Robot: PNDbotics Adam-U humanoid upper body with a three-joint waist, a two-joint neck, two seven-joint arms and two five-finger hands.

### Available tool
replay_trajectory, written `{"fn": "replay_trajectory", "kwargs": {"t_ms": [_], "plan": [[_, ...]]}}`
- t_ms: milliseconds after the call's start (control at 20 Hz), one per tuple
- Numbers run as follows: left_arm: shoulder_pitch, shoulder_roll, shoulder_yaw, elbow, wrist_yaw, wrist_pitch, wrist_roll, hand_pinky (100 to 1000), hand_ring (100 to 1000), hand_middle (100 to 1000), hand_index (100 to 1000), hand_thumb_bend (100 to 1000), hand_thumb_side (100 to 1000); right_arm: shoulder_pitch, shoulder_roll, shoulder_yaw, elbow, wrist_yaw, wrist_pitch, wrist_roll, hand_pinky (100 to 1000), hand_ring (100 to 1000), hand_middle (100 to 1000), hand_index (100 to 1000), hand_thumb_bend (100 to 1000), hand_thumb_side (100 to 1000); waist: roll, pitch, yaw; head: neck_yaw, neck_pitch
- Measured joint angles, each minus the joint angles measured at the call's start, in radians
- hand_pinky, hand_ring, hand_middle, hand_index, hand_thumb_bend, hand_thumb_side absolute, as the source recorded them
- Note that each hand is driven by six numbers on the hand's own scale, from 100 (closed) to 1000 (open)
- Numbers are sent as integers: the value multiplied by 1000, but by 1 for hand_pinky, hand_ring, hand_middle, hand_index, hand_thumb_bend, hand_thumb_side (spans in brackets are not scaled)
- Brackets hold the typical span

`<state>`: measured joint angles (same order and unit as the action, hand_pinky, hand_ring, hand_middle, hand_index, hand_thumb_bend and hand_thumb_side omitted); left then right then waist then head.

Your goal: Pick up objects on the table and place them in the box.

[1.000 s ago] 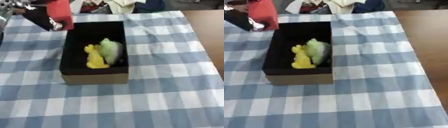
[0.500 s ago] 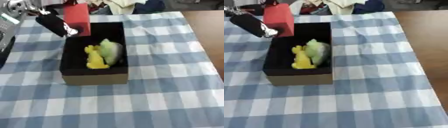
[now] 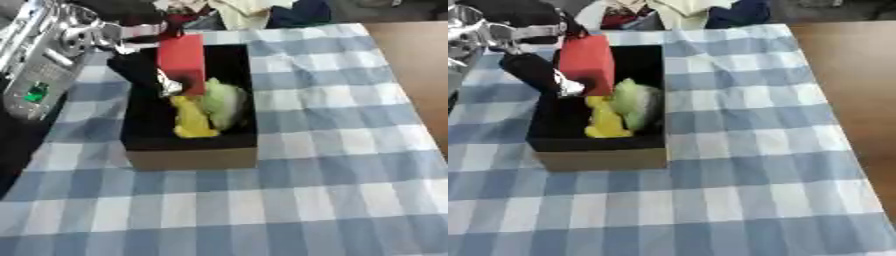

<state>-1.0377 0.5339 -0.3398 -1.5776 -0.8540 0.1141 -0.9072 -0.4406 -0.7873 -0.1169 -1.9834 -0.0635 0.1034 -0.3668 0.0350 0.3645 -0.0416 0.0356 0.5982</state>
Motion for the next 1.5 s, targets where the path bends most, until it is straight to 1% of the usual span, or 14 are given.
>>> {"fn": "replay_trajectory", "kwargs": {"t_ms": [200,250,300,350,700,750,850,1000,1100,1150,1200,1300,1350,1500], "plan": [[9,-16,-20,40,-22,-1,0,895,840,647,853,152,632,0,3,0,0,0,-1,1,926,898,861,849,205,964,0,0,0,3,0],[10,-18,-23,49,-29,-2,0,905,866,735,865,213,657,0,4,0,0,0,-1,1,926,898,861,849,205,963,0,0,0,4,0],[10,-21,-26,55,-36,-4,-1,907,875,753,871,234,668,-1,6,0,0,0,-1,1,926,898,861,849,205,963,0,0,0,4,0],[11,-23,-26,60,-44,-5,-1,924,900,795,896,322,695,-1,7,0,0,0,-1,1,926,898,861,849,204,963,0,0,0,5,0],[17,-24,-25,69,-108,-18,0,979,958,859,942,595,741,0,7,0,0,0,-1,1,926,898,861,848,202,962,0,0,0,5,0],[17,-24,-24,69,-118,-20,0,982,967,870,948,680,778,0,7,0,0,0,-1,1,926,898,861,848,201,961,0,0,0,5,0],[17,-24,-19,68,-138,-22,-1,982,973,877,950,694,797,0,7,0,0,0,-1,1,926,898,861,847,201,961,0,0,0,5,0],[17,-24,-1,51,-173,-20,-1,979,974,878,949,701,819,0,7,0,0,0,-1,1,925,898,860,847,200,960,-1,0,2,5,0],[17,-24,15,29,-191,-15,1,972,971,872,944,681,836,0,7,0,0,0,-1,1,925,898,860,847,200,959,-1,-1,3,5,0],[17,-24,24,15,-197,-10,4,968,969,868,942,637,873,0,7,0,0,0,-1,1,925,898,860,847,200,960,-1,-1,5,5,0],[17,-24,33,0,-202,-5,9,961,965,862,938,631,854,0,7,0,0,0,-1,1,925,898,860,847,199,959,-1,-1,5,5,0],[17,-25,55,-33,-204,11,30,946,957,855,932,538,858,0,7,0,0,0,0,0,925,898,861,848,198,959,-2,-1,6,5,0],[17,-25,66,-52,-201,20,47,925,946,842,923,454,860,0,7,0,0,0,0,0,926,898,861,848,198,958,-2,-1,7,4,0],[19,-25,106,-122,-187,62,133,890,924,813,899,305,958,0,7,0,0,0,0,-2,926,898,861,849,199,955,-5,-1,12,1,0]]}}
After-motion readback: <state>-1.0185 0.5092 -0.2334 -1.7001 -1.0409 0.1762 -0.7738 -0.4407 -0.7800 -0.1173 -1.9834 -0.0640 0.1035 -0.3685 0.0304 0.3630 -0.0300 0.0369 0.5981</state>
